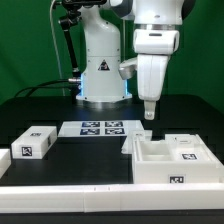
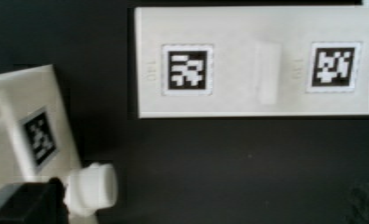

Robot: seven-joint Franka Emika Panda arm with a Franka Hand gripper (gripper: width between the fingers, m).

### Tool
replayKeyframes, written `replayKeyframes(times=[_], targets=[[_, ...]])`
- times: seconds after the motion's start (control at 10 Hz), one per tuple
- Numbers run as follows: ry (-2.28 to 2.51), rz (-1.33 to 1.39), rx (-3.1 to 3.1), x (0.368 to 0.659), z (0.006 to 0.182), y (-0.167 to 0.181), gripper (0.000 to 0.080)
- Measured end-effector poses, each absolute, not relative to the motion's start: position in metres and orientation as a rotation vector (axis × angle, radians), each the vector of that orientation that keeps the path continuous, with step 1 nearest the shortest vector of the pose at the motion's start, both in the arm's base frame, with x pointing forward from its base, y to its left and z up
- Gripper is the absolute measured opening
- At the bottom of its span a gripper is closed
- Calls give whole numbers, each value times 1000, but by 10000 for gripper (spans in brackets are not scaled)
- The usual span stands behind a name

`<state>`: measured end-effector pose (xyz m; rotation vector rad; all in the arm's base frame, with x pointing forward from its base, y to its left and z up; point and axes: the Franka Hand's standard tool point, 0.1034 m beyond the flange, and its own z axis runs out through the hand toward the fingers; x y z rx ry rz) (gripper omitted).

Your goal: Assemble cabinet

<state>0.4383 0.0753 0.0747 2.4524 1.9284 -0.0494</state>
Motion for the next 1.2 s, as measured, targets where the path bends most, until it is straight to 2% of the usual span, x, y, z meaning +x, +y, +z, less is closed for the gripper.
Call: replayKeyframes(times=[0.3, 0.7, 1.2], targets=[[1924, -52, 2476, 421, 60, 70, 796], [1915, -59, 2504, 414, 42, 62, 796], [1914, -70, 2524, 408, 28, 60, 796]])
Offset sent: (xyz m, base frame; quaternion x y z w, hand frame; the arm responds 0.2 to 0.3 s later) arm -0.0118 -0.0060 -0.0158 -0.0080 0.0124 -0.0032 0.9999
